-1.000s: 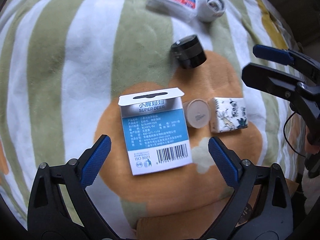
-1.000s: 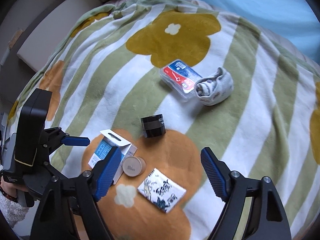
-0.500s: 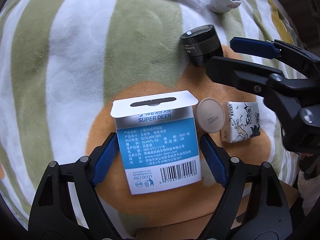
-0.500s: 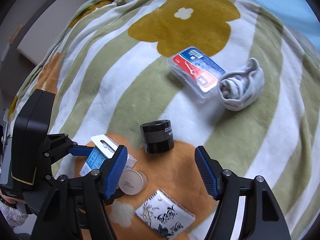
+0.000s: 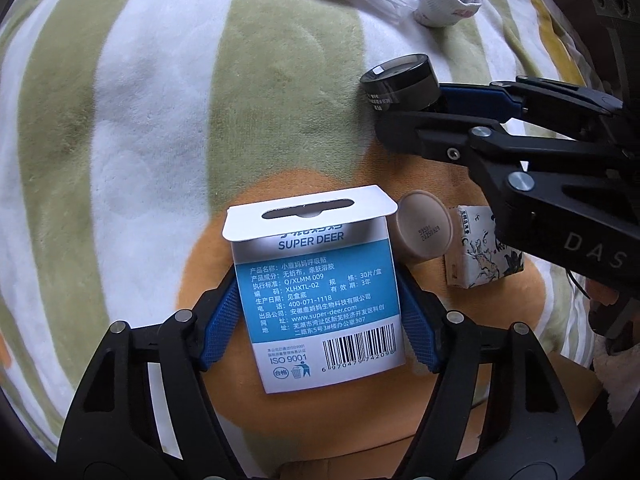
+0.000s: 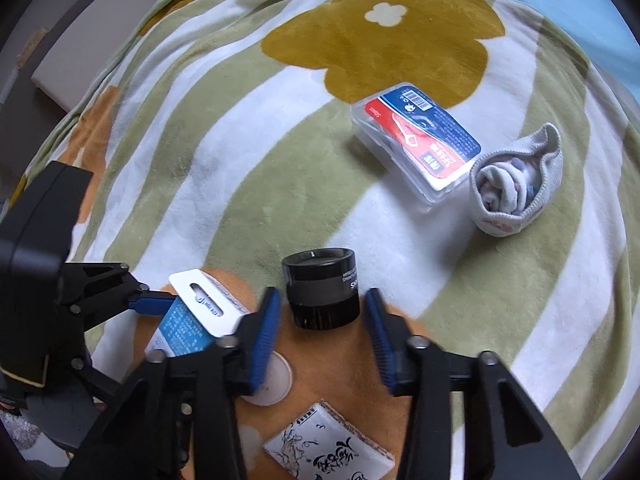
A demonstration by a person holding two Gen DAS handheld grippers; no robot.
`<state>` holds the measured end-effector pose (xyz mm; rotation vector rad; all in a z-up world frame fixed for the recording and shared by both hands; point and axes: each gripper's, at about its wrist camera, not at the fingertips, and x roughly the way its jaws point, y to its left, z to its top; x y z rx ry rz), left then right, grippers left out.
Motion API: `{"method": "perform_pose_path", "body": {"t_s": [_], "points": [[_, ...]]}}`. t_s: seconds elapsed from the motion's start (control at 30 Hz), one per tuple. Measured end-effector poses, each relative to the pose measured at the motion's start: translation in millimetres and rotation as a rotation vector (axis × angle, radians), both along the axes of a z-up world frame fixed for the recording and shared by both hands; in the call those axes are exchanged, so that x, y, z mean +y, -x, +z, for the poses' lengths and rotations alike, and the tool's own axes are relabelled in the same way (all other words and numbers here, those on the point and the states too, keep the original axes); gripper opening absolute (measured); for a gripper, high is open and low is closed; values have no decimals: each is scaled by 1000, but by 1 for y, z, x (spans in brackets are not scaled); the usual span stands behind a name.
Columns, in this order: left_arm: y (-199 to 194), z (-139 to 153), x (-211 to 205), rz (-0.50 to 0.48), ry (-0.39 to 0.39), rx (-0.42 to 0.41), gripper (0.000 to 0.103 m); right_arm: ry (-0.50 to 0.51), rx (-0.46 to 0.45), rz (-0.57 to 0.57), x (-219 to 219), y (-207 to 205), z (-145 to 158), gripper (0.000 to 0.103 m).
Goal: Organize objects
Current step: 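Grasp the SUPER DEER box with the left tool while the right tool grasps the black jar, then lift the SUPER DEER box and black jar and carry both over the cardboard box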
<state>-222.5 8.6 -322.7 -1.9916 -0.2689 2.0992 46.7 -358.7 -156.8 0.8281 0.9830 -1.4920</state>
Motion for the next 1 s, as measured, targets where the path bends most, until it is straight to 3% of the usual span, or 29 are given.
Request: {"method": "perform_pose_path", "body": {"t_s": [0.67,1.0], "points": [[3,12,-1,6,-19,23,69,22,2,3,7,-5,13,33],[-9,40,-11,4,-35,69,69,41,18,6,20,-13,24,32]]}}
